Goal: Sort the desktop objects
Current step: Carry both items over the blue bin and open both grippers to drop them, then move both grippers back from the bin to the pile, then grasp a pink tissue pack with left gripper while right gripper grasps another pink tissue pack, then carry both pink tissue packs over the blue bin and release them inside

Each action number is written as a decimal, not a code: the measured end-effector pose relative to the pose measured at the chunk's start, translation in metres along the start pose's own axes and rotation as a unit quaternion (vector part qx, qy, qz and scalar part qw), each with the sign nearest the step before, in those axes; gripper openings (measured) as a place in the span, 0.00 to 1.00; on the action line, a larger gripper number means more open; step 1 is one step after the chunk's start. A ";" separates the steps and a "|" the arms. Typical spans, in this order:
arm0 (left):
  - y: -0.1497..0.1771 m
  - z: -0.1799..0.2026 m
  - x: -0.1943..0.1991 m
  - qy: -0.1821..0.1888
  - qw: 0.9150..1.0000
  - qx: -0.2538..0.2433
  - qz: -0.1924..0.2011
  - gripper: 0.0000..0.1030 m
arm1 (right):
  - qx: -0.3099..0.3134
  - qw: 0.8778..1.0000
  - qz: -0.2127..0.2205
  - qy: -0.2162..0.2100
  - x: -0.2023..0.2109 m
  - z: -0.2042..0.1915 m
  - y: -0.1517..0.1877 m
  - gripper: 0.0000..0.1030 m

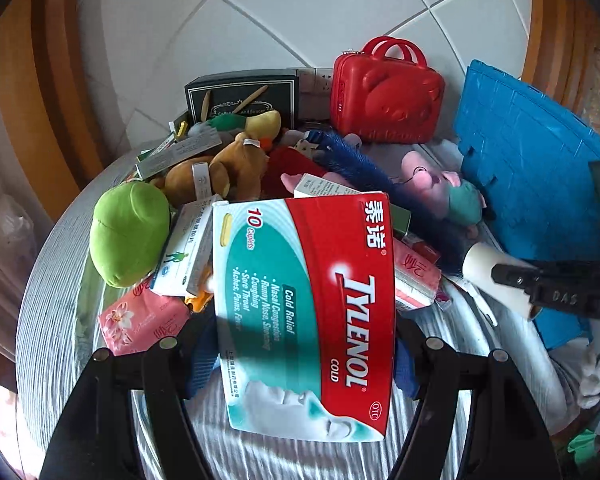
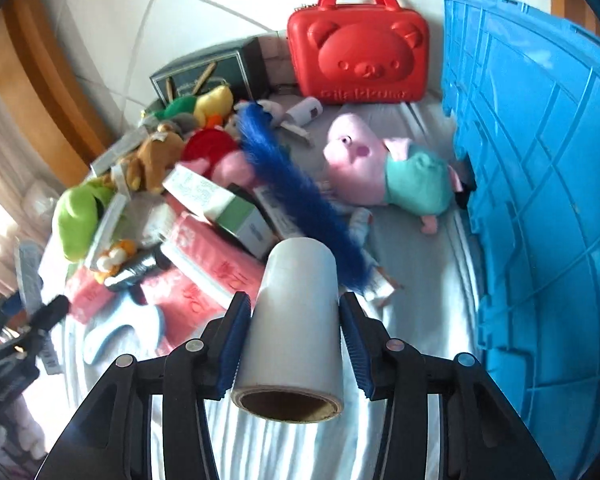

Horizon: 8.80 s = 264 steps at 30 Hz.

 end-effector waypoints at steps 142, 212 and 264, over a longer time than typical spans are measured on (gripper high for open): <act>0.040 -0.200 -0.123 -0.008 0.985 -0.023 -0.169 0.96 | -0.020 0.996 -0.078 -0.036 -0.007 0.010 -0.036 1.00; 0.004 -0.113 0.032 -0.043 0.996 0.065 0.033 0.94 | 0.115 0.989 0.063 -0.061 0.042 -0.067 -0.028 0.59; -0.285 0.533 -0.144 0.099 0.982 -0.133 -0.096 0.94 | -0.020 0.982 0.120 0.147 0.142 0.452 -0.212 0.46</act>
Point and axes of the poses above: each gripper's, at about its wrist camera, not at the fingertips, and x roughly against the way its jaws point, z to its right, y to its underside, the point moved 6 cm from there along -x, roughly the way its jaws point, and after that the axes turned 2 degrees about y, right-handed, at the moved point
